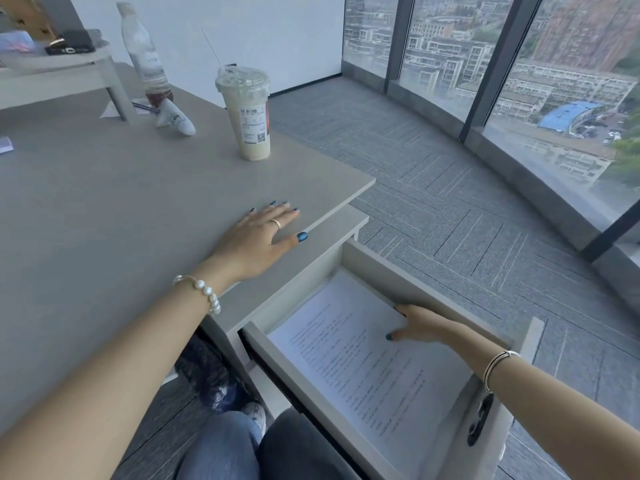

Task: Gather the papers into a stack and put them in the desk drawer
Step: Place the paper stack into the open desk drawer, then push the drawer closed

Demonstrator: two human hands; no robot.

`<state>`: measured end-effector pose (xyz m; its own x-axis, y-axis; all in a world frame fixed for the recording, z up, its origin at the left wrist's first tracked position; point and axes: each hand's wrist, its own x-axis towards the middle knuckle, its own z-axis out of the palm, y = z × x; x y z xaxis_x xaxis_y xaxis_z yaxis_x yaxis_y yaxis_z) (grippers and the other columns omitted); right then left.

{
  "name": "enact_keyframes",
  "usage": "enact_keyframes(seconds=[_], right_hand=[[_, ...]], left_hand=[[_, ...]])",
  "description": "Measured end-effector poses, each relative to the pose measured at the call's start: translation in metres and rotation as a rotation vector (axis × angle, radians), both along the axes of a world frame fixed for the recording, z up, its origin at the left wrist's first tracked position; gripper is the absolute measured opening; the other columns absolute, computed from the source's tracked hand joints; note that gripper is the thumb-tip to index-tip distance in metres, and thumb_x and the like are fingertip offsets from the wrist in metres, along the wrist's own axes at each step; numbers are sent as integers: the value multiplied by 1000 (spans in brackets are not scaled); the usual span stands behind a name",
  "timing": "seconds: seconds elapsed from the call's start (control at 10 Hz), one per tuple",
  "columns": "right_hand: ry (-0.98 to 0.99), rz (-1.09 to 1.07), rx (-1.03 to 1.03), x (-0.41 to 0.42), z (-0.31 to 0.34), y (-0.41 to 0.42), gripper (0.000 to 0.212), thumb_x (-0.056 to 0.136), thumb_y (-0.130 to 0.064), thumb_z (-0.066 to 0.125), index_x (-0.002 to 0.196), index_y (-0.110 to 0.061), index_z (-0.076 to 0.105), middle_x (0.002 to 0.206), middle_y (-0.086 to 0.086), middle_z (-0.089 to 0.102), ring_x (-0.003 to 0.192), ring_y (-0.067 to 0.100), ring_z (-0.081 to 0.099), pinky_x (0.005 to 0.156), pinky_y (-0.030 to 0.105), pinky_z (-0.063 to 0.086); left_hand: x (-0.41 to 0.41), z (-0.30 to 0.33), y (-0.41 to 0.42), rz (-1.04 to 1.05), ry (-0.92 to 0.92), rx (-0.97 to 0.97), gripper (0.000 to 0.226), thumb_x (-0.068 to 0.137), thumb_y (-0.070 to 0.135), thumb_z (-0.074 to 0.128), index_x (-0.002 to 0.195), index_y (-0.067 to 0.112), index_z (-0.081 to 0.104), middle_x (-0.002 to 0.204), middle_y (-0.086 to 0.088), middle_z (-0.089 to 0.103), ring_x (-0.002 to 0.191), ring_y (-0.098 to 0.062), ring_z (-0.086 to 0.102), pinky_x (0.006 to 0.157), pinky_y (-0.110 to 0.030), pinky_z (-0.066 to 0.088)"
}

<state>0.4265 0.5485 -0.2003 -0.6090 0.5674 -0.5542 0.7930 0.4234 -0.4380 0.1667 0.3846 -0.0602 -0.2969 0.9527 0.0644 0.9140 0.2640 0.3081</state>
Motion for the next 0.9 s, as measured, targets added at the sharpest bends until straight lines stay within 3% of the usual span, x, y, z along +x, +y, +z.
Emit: enact_keyframes(seconds=[0.2,0.4,0.5,0.6,0.7,0.9], right_hand=[[-137,107,236,4,5,-9,89,72,-44,71,143,-15,26,141,12,46,127,30,45,99,36,42],[87,80,302,58,61,-35,87,72,-54,68,144,-29,25,152,-4,33,136,20,34,108,36,33],[165,1,301,99,82,-56,93,61,-69,65,140,-40,26,151,-7,32,138,16,29,113,40,29],[166,-66,340,137,89,-72,106,43,-90,50,136,-51,16,156,-6,19,143,18,15,116,48,20],[131,-138,318,166,89,-87,114,37,-90,52,136,-52,10,159,0,7,146,25,6,114,52,16],[159,-188,207,179,81,-102,129,35,-83,64,143,-41,9,160,3,2,142,28,27,114,44,28]], left_hand=[[1,0,0,3,4,-1,57,93,47,35,144,25,27,158,5,19,146,-9,11,119,-32,5],[2,1,0,5,8,2,57,93,47,35,144,24,27,158,4,19,146,-11,12,118,-33,6],[3,0,0,2,9,-3,58,92,48,35,145,23,27,158,3,19,146,-11,12,118,-33,6],[2,-1,-1,3,2,-1,59,92,49,35,145,23,27,158,3,19,146,-11,11,119,-33,6],[2,-1,-2,2,3,3,59,92,49,35,144,23,28,158,2,20,146,-12,12,120,-34,6],[2,-1,-3,0,8,-8,60,92,49,34,144,22,28,158,1,20,146,-12,13,120,-35,6]])
